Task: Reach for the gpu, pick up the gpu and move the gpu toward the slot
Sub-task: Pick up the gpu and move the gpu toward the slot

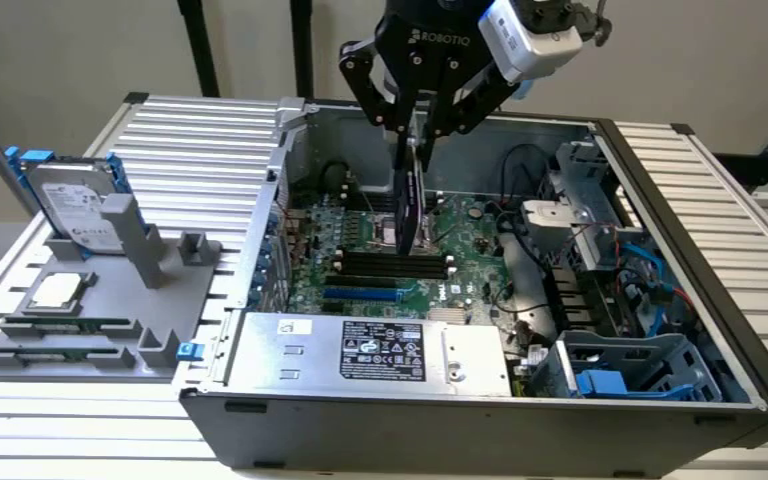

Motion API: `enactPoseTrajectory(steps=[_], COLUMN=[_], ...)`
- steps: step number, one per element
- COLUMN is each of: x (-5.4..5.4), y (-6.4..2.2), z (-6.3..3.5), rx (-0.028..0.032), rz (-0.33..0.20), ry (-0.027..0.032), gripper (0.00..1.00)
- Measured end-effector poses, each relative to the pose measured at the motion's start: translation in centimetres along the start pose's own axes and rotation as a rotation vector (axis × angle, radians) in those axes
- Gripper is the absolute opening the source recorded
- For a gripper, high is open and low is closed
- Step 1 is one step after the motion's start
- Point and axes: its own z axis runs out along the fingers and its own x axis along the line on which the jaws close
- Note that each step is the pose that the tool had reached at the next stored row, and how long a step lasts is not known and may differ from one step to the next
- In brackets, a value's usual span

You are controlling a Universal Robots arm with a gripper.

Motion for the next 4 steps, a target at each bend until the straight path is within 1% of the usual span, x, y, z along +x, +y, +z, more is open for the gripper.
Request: enactPoseTrajectory(steps=[4], x=[0.0], y=[0.0], z=[0.0], rx=[0.0], rz=[0.0], ry=[0.0], gripper=[0.26])
